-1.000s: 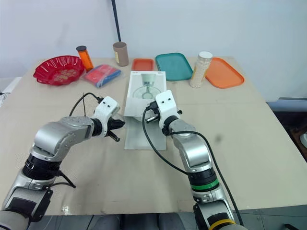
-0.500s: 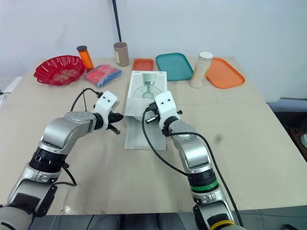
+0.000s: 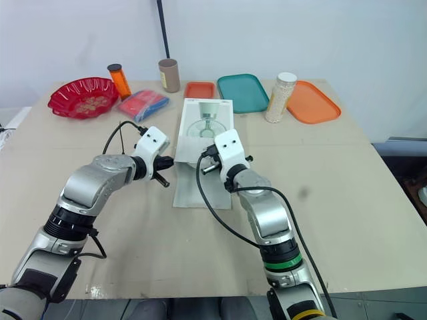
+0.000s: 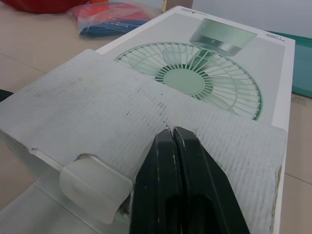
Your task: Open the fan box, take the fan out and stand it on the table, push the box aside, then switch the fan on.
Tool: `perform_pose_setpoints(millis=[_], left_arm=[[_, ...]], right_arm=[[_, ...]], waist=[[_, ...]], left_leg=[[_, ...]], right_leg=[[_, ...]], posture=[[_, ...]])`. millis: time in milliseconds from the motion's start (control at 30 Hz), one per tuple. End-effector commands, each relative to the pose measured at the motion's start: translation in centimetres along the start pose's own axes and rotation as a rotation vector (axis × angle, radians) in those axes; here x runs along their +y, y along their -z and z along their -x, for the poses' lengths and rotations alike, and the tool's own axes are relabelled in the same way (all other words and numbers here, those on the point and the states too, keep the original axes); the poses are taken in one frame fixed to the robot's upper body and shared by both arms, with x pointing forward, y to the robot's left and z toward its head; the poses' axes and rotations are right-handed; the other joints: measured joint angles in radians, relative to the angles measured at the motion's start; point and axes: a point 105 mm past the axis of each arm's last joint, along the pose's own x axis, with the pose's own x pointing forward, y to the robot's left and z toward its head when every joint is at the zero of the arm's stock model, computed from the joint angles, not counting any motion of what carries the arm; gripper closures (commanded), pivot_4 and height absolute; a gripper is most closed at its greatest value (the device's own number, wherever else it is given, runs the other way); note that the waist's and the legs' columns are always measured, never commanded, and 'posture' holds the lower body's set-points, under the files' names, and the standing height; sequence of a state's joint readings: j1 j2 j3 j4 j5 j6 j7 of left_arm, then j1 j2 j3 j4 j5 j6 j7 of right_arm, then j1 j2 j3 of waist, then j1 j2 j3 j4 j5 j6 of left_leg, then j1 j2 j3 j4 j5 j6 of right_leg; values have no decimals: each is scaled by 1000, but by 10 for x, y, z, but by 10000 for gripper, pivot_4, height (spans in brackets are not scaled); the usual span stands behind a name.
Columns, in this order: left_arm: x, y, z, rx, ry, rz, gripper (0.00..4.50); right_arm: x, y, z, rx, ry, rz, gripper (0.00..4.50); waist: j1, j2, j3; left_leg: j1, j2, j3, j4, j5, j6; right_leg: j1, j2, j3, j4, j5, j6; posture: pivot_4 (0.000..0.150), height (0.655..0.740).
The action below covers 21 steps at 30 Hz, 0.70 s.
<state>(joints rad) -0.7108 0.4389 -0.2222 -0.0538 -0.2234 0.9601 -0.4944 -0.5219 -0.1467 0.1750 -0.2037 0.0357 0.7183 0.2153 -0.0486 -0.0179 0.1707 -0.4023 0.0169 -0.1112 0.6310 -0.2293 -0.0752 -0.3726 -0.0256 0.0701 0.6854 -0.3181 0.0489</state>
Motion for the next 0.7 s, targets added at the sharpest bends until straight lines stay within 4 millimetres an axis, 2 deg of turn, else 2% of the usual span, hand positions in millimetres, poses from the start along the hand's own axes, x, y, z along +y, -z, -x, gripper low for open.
perform_pose_setpoints(millis=[33,200,367,567,700], left_arm=[[-5,-11,2,-49,21,-28,45000],[-8,-12,0,-54,26,-25,45000],[-1,-12,2,-43,-8,-9,45000],[11,-16,25,-51,12,-25,45000],[27,-17,44,-54,11,-27,45000]], right_arm=[[11,17,0,68,-40,-16,44699],[10,17,0,69,-34,-23,44699],[9,17,1,72,-27,-31,44699],[9,12,2,57,-25,-18,44699],[9,14,2,68,-27,-18,44699]], waist=[[0,0,0],[0,0,0],[0,0,0],[-5,0,0],[-5,0,0]], left_leg=[[0,0,0,0,0,0],[0,0,0,0,0,0],[0,0,0,0,0,0],[0,0,0,0,0,0],[0,0,0,-1,0,0]], right_leg=[[0,0,0,0,0,0],[0,0,0,0,0,0],[0,0,0,0,0,0],[0,0,0,0,0,0],[0,0,0,0,0,0]], posture=[[1500,7400],[1500,7400],[1500,7400],[1500,7400],[1500,7400]])
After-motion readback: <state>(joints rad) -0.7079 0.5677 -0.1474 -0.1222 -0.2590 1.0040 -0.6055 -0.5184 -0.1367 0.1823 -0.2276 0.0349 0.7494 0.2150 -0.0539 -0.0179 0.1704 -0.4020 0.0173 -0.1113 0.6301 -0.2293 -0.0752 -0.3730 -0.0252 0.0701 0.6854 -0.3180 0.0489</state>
